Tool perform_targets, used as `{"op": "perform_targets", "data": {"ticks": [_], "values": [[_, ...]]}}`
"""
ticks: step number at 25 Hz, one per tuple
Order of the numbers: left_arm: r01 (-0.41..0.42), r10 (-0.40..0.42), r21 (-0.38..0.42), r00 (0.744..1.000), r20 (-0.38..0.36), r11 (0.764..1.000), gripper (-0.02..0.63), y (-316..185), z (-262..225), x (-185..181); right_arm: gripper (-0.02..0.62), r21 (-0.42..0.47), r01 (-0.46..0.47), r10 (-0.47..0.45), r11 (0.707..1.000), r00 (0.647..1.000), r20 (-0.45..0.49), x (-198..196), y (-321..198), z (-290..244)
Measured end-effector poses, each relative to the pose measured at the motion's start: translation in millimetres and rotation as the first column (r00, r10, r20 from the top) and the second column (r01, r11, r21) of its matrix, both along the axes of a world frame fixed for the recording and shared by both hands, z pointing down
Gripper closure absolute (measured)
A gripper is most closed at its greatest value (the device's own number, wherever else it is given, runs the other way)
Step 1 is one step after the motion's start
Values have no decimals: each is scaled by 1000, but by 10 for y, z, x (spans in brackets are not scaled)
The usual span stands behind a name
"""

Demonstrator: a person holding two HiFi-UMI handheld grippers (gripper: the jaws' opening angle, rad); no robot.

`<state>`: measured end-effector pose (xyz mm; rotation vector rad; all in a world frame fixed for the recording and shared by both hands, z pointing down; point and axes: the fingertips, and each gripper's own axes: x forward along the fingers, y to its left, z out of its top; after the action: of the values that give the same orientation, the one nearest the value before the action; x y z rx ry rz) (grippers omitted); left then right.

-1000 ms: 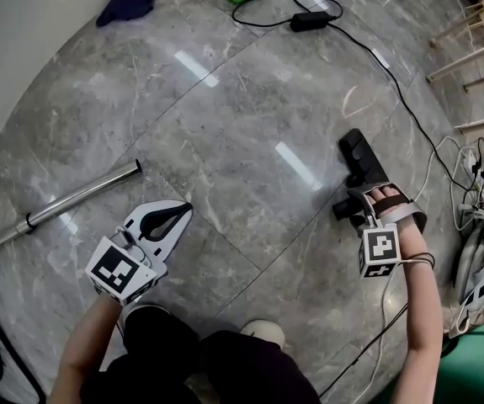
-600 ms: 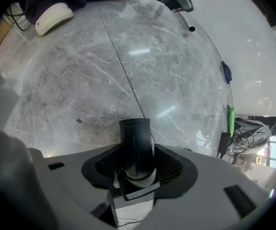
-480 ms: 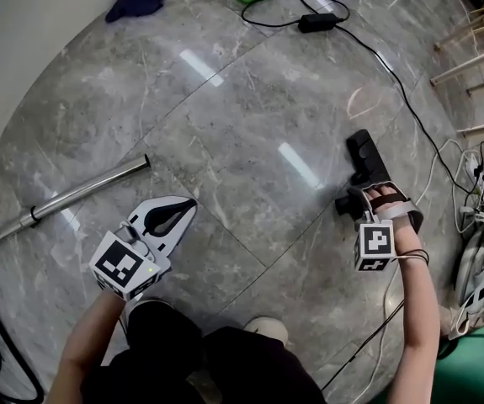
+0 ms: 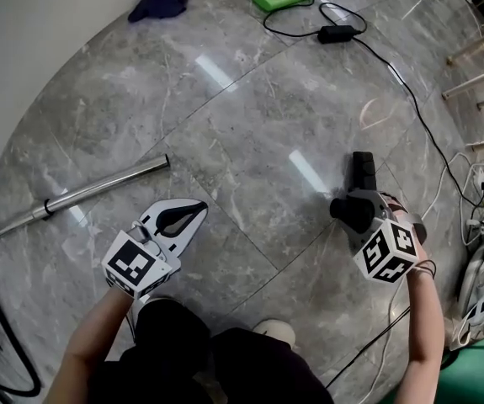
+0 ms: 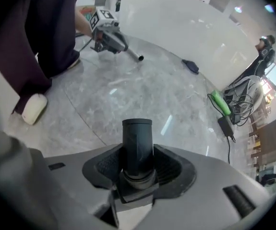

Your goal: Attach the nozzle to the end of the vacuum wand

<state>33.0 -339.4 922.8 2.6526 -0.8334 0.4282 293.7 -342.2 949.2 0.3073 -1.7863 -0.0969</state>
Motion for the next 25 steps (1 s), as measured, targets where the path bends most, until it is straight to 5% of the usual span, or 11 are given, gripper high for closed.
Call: {"op": "perform_targets", "data": {"ticks": [6, 10, 13, 21, 23, 25], "values": [[6, -9, 42, 998, 66, 999, 597, -101, -42, -187, 402, 0, -2, 2, 1000, 978, 208, -698, -60, -239], [48, -54, 61, 994, 91, 997, 595, -157, -88, -355, 402, 14, 34, -37, 999, 967, 254, -1061, -144, -254], [66, -86, 105, 976, 201, 992, 595, -203, -99, -589, 403, 17, 65, -67, 998, 964, 257, -1246, -200, -245], [28, -53, 59, 881, 470, 998, 594, -345, -7, -1424, 403, 12, 102, -101, 995, 957, 271, -1448, -304, -207], [-5, -26, 56, 844, 536, 998, 595, -365, 58, -1526, 403, 12, 112, -111, 994, 957, 267, -1470, -294, -185], [-58, 21, 39, 780, 625, 998, 595, -377, 184, -1630, 403, 14, 115, -115, 993, 957, 266, -1486, -291, -173]]}}
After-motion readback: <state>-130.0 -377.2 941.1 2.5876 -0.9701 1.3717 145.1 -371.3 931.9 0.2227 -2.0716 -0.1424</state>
